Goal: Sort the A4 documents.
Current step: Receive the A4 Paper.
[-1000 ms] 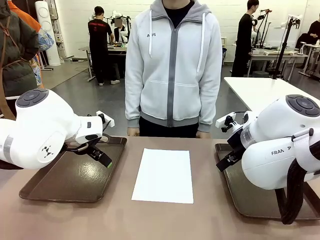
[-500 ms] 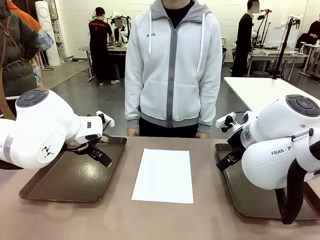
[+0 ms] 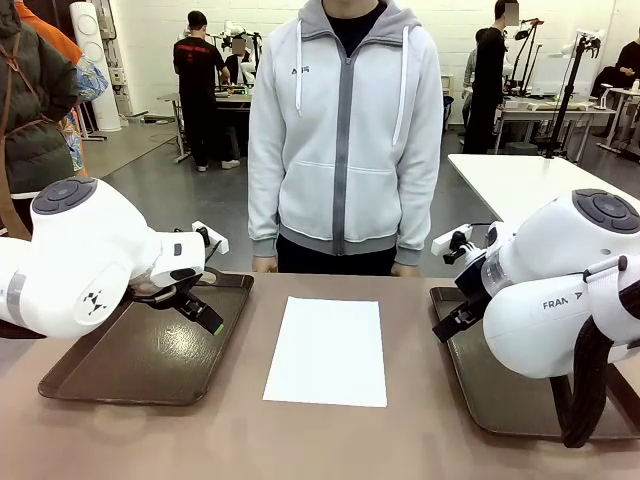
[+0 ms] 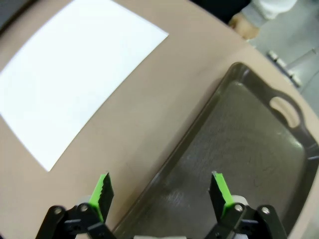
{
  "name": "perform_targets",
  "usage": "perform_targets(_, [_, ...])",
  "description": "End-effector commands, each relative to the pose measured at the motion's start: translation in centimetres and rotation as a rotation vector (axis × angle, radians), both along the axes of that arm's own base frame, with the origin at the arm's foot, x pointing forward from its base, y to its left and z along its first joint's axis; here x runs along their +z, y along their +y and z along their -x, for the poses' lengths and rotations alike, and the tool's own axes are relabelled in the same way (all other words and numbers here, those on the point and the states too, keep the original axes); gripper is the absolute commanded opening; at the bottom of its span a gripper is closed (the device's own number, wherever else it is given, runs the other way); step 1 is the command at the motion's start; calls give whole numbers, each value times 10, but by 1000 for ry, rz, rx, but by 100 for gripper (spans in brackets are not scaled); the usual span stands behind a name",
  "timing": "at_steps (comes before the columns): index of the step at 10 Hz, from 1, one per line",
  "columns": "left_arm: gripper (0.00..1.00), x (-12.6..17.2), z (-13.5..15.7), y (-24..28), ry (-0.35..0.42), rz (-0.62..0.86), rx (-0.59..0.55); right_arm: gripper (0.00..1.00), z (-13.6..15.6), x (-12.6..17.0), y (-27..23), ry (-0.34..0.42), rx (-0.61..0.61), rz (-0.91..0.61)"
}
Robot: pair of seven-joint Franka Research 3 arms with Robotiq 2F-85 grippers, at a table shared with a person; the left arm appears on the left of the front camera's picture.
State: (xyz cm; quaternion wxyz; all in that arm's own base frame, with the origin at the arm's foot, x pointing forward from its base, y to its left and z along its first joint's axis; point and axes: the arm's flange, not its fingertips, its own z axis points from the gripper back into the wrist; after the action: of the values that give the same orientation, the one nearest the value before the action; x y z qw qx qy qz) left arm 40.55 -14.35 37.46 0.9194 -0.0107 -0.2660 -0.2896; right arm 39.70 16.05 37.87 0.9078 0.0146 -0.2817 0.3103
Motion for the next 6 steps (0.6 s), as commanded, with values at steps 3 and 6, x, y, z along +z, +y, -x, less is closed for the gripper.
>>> perform_targets(3, [100, 61, 26, 105, -15, 227, -32, 100, 23, 63, -101, -42, -19, -165])
perform_targets(6, [100, 102, 50, 145, -103, 351, -72, 100, 44, 101, -165, -80, 37, -397])
